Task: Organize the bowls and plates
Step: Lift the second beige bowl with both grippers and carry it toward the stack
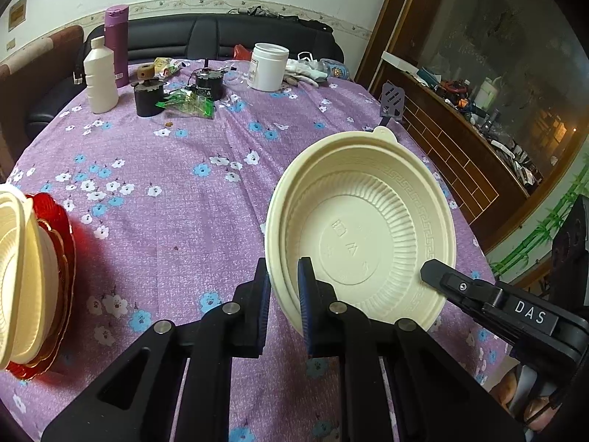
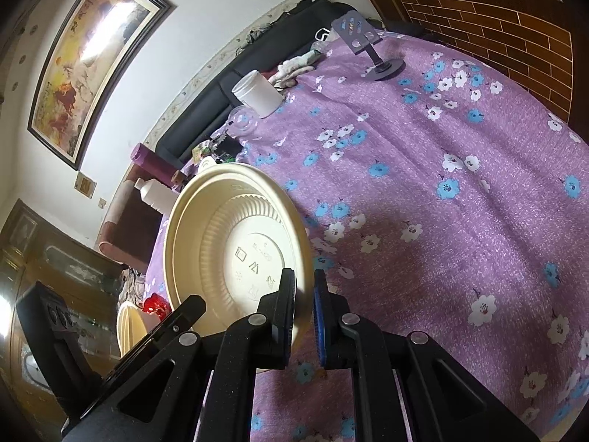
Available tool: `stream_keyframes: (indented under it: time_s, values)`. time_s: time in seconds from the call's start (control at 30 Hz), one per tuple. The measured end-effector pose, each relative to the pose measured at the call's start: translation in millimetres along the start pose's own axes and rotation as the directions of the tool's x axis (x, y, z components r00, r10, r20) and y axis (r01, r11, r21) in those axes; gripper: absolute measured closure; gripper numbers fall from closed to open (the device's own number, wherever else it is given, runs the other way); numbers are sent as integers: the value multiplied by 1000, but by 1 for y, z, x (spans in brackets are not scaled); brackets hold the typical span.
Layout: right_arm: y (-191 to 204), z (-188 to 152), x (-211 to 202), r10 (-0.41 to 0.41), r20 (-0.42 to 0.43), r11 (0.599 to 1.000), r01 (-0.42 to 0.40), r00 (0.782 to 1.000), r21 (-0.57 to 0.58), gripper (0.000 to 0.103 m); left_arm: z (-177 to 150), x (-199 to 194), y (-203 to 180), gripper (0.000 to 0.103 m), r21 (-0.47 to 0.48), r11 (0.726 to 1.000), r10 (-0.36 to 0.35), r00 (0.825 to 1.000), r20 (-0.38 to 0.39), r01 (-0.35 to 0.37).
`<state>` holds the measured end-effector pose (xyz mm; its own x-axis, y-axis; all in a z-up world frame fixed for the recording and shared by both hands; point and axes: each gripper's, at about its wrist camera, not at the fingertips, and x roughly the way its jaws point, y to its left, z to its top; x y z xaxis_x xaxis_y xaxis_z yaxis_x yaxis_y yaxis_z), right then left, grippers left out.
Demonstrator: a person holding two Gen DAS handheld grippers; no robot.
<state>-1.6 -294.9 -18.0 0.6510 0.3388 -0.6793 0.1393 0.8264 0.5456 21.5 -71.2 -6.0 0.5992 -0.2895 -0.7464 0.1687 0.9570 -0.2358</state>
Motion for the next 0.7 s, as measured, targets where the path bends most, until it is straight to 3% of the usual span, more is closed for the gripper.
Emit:
stream_keyframes:
  time_s: [0.7]
  values:
    - [30,-16,-15,33,4,997,-33,999,-69,94,-10,-34,21,91,-34,999,0,999,44,2]
